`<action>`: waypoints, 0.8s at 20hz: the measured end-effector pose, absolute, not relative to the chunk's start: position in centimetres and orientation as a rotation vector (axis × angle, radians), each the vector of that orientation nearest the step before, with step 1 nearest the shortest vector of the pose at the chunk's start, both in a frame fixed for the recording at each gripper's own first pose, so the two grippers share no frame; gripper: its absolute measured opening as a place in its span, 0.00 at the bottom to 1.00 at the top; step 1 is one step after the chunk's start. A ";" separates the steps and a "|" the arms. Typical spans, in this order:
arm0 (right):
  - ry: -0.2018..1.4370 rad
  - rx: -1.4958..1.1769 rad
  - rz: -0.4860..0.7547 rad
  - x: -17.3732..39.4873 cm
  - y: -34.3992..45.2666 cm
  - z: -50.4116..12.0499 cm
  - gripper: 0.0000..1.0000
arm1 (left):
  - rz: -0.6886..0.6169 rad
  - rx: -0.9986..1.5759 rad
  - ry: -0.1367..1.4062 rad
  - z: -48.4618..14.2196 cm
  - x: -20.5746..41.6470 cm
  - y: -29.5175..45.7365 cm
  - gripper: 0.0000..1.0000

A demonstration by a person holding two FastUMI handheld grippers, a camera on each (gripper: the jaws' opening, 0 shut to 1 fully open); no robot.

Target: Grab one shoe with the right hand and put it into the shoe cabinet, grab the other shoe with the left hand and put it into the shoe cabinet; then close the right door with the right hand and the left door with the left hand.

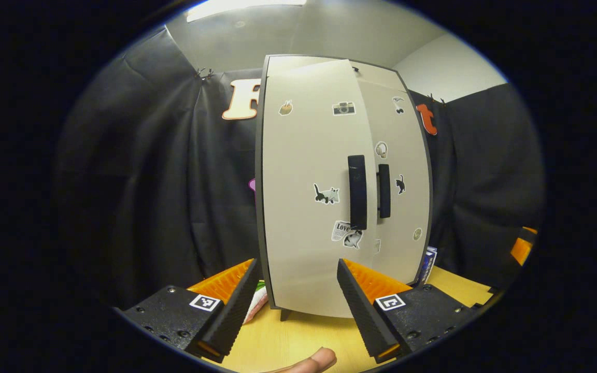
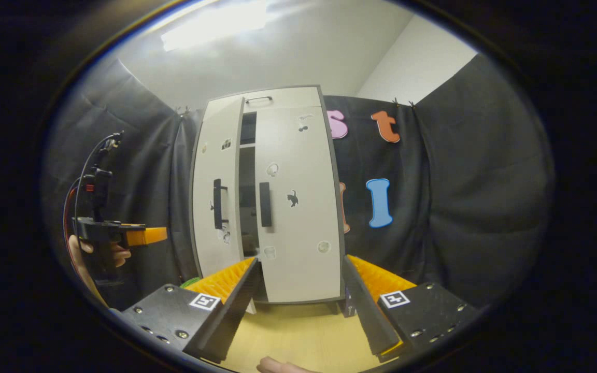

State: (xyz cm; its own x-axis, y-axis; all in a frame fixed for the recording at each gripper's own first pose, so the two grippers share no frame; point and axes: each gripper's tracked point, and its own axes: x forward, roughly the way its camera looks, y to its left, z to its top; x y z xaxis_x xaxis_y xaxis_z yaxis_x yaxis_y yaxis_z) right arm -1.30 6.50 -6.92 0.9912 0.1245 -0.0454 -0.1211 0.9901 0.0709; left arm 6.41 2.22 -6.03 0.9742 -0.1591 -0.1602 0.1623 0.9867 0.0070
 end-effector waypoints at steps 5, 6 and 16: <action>0.051 0.066 0.118 -1.4 6.0 -7.0 0.94 | -0.151 0.041 0.129 -5.6 4.7 1.1 0.93; 0.051 0.069 0.114 -1.2 5.7 -6.8 0.94 | -0.148 0.036 0.131 -5.5 4.3 0.9 0.93; 0.054 -0.012 0.105 -0.3 6.2 -5.9 0.96 | -0.072 0.033 0.053 -4.8 0.4 -0.2 0.97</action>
State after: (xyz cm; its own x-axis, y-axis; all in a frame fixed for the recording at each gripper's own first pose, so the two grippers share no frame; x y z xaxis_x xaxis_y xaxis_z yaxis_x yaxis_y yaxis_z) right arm -0.27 6.23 -5.87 0.9930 0.1044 -0.0550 -0.1051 0.9944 -0.0087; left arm 0.45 -0.19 -4.79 0.9960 -0.0714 -0.0538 0.0732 0.9968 0.0311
